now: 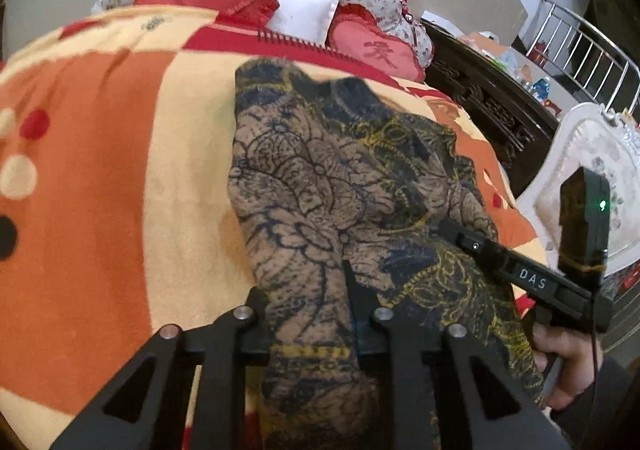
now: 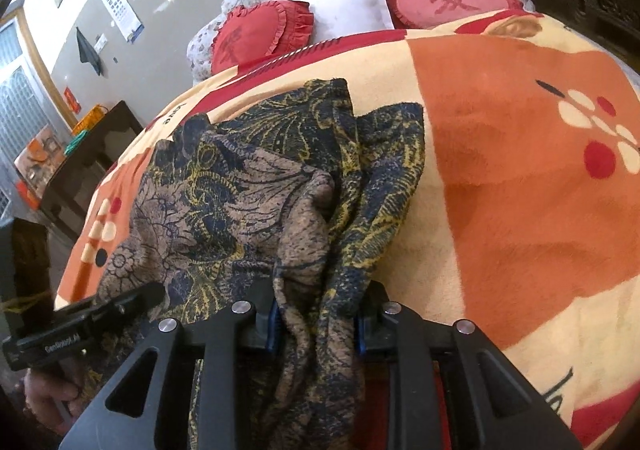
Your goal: Fold small clothes
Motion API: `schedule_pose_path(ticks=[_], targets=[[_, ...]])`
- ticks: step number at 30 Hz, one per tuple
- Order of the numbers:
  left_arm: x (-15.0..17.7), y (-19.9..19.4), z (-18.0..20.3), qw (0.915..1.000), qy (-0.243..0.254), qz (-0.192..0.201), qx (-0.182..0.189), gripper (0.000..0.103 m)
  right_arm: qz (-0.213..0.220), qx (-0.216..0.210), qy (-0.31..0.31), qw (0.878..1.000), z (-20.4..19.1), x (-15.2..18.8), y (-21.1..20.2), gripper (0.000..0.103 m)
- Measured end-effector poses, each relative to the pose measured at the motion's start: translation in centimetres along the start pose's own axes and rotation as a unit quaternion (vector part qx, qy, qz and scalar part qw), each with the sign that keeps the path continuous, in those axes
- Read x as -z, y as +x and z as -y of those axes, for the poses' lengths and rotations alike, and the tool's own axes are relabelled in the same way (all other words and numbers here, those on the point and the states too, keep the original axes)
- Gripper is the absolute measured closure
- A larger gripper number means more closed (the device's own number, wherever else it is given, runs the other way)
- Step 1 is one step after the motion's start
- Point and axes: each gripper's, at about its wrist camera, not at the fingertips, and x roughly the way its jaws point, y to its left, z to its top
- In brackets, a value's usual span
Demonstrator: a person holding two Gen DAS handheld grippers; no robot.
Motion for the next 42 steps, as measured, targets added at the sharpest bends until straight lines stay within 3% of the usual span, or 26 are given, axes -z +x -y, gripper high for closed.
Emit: schedule_pose_path(ticks=[3, 7, 21, 28, 42], targets=[[-0.7, -2.0, 0.4, 0.9998, 0.006, 0.016, 0.007, 0.081, 0.0, 0.005, -0.015, 1.0, -1.3, -0.8, -1.1, 0.076], [-1.6, -4.4, 0.1, 0.9993, 0.013, 0.034, 0.003, 0.081, 0.02, -0.021, -0.015, 0.999, -2.5, -1.7, -3.1, 0.077], [-0.4, -12.7, -7.2, 0.9973, -0.016, 0.065, -0.031, 0.08, 0.019, -0.113, -0.036, 0.993, -11.6, -2.8, -2.7, 0.078], [0.7, -11.6, -8.6, 0.9966, -0.024, 0.061, -0.05, 0.08, 0.006, -0.102, -0.058, 0.993, -13.4, -2.3, -1.0, 0.078], [0.7, -8.0, -8.7, 0.9967, -0.007, 0.035, -0.073, 0.079, -0.014, -0.073, -0.062, 0.995, -12.8, -1.7, 2.3, 0.078]])
